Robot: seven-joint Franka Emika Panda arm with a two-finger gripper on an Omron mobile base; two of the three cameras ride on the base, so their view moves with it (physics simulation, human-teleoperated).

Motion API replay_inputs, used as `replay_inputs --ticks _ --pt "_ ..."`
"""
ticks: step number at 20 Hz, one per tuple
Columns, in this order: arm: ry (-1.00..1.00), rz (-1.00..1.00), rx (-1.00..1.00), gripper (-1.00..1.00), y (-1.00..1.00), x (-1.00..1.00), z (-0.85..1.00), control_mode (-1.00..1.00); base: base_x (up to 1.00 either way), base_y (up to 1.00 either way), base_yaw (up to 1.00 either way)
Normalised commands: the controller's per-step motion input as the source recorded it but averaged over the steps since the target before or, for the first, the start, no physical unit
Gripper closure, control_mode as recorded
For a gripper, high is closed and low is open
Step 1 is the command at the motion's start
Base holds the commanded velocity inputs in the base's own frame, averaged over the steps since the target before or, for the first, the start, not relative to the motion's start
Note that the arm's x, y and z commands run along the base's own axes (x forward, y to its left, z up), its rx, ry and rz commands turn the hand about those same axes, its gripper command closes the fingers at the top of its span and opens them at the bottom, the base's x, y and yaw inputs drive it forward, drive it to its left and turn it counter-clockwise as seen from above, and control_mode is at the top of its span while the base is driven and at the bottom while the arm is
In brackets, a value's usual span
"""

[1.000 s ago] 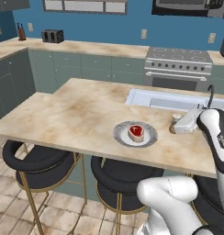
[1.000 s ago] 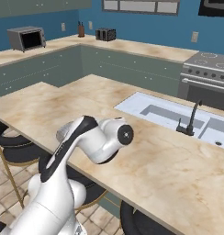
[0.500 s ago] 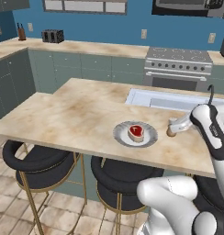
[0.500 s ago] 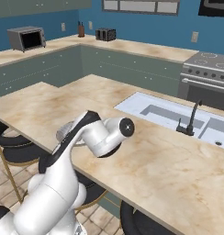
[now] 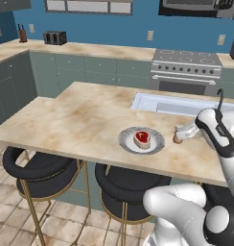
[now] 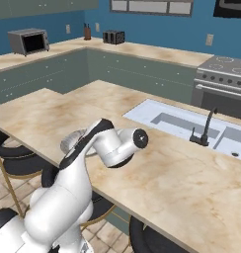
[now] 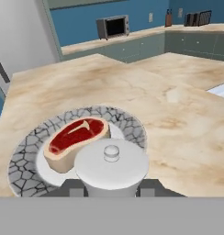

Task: Retrieve the shaker from the cabinet and place it next the steak on a plate on the dining table.

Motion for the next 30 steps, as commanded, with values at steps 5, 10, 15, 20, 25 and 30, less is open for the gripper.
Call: replay_inputs --ticks 5,10,15,20,25,30 --pt "-0.08 0.00 0.00 1.00 -0.07 0.20 -0.25 -1.00 0.00 0.00 0.00" --pt "-0.04 0.00 0.00 1.00 0.00 0.16 -0.16 -1.00 0.00 0.00 0.00" --pt "0.00 0.00 0.00 1.00 0.00 0.20 -0.12 -1.00 0.00 0.00 0.00" --pt "0.00 0.00 0.00 1.00 -0.01 0.19 -0.15 -1.00 0.00 0.00 0.00" --pt "-0.02 0.00 0.00 1.00 -0.12 0.11 -0.24 -1.00 0.00 0.00 0.00" --pt "-0.04 0.00 0.00 1.00 -0.13 0.09 -0.29 -1.00 0.00 0.00 0.00"
